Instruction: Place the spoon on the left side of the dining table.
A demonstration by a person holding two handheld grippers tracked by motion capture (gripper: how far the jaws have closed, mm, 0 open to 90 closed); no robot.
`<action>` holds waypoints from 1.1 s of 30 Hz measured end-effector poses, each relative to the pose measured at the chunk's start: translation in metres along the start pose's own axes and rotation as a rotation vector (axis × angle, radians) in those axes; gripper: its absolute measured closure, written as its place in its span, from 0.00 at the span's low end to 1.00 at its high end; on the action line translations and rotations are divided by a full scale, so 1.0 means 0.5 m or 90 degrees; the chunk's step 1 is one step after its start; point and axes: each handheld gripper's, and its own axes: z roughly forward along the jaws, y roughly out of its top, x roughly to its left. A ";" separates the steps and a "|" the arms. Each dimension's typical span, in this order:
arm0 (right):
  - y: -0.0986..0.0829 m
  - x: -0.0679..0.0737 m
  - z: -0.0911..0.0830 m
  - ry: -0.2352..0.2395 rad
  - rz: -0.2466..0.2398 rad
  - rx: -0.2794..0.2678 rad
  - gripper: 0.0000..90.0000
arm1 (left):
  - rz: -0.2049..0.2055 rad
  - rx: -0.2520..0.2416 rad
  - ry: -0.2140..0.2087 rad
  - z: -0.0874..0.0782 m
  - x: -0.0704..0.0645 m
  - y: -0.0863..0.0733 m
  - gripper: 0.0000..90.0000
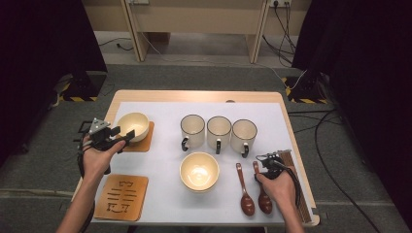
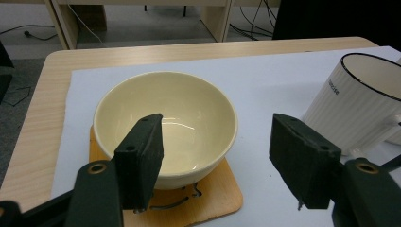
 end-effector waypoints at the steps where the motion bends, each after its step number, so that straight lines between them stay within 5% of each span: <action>1: 0.001 0.001 0.000 -0.005 0.002 0.002 0.82 | 0.000 -0.001 0.001 0.000 0.000 0.000 0.39; 11: 0.010 0.009 0.000 -0.031 0.057 0.018 0.89 | 0.004 -0.005 -0.001 -0.001 -0.001 0.002 0.39; 33: 0.017 0.031 -0.009 -0.068 0.058 0.030 0.91 | 0.008 -0.009 -0.004 -0.003 -0.001 0.006 0.39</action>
